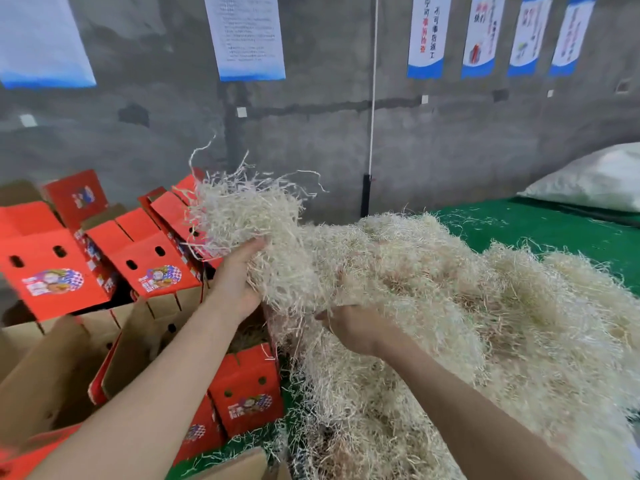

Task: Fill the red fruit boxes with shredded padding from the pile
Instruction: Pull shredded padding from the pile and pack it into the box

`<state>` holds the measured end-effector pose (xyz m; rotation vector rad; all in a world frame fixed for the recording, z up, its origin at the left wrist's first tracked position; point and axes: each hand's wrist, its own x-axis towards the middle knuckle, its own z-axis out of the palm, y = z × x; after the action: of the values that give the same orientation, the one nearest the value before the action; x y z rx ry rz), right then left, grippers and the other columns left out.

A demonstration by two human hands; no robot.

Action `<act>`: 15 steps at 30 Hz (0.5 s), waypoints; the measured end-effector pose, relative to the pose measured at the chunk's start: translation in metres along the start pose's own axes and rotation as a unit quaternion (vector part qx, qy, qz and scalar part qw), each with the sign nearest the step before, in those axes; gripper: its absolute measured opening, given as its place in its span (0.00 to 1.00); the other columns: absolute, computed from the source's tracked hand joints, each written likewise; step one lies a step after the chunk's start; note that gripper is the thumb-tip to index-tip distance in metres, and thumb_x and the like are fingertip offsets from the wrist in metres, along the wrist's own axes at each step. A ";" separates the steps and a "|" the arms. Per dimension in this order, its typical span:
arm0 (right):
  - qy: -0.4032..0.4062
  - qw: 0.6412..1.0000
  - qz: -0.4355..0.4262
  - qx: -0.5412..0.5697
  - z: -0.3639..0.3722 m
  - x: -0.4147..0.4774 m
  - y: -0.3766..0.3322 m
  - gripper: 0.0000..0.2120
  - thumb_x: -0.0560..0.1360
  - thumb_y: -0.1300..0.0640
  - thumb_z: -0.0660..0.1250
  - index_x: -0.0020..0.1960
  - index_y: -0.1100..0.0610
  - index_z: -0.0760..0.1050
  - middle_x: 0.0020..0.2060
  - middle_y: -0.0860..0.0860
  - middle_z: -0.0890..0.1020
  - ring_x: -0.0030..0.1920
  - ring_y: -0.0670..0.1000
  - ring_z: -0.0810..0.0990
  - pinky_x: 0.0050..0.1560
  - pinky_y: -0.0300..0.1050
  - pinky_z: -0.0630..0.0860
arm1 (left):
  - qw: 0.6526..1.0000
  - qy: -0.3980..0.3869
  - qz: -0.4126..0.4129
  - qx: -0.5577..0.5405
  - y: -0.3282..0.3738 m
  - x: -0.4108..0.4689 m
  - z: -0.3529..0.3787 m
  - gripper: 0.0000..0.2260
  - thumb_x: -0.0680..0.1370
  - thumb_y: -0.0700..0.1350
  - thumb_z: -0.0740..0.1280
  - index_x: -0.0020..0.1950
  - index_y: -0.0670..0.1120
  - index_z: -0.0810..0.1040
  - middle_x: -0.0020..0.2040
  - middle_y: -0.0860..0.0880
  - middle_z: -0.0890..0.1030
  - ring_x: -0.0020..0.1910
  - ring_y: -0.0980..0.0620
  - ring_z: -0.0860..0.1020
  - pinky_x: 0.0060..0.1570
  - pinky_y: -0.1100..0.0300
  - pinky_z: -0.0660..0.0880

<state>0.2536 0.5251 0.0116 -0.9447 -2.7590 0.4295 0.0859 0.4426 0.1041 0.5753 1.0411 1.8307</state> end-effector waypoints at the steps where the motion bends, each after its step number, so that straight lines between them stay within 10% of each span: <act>1: -0.027 0.999 0.019 -0.036 0.008 0.005 0.000 0.14 0.82 0.51 0.52 0.57 0.55 0.73 0.52 0.52 0.79 0.50 0.53 0.79 0.53 0.48 0.76 | 0.998 -0.017 0.008 -0.057 0.005 -0.003 -0.003 0.08 0.76 0.46 0.65 0.41 0.47 0.83 0.43 0.47 0.84 0.41 0.48 0.84 0.41 0.54 0.78; 8: -0.085 0.977 0.181 -0.078 0.027 0.006 0.027 0.15 0.78 0.59 0.60 0.63 0.61 0.71 0.61 0.56 0.76 0.59 0.54 0.76 0.61 0.47 0.73 | 0.983 -0.075 0.066 -0.156 0.035 -0.023 -0.042 0.14 0.73 0.53 0.64 0.41 0.46 0.86 0.45 0.47 0.85 0.44 0.48 0.83 0.42 0.50 0.80; 15: -0.024 0.999 0.029 -0.033 -0.084 -0.023 -0.051 0.35 0.69 0.64 0.69 0.72 0.49 0.61 0.70 0.46 0.66 0.68 0.50 0.67 0.67 0.45 0.64 | 0.997 -0.064 0.039 -0.028 0.045 -0.067 -0.081 0.09 0.66 0.47 0.68 0.44 0.46 0.82 0.41 0.48 0.84 0.39 0.49 0.83 0.37 0.55 0.80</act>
<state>0.2652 0.4894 0.1054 -1.0462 -2.8102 0.3772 0.0352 0.3403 0.1015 0.6980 0.8905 1.8593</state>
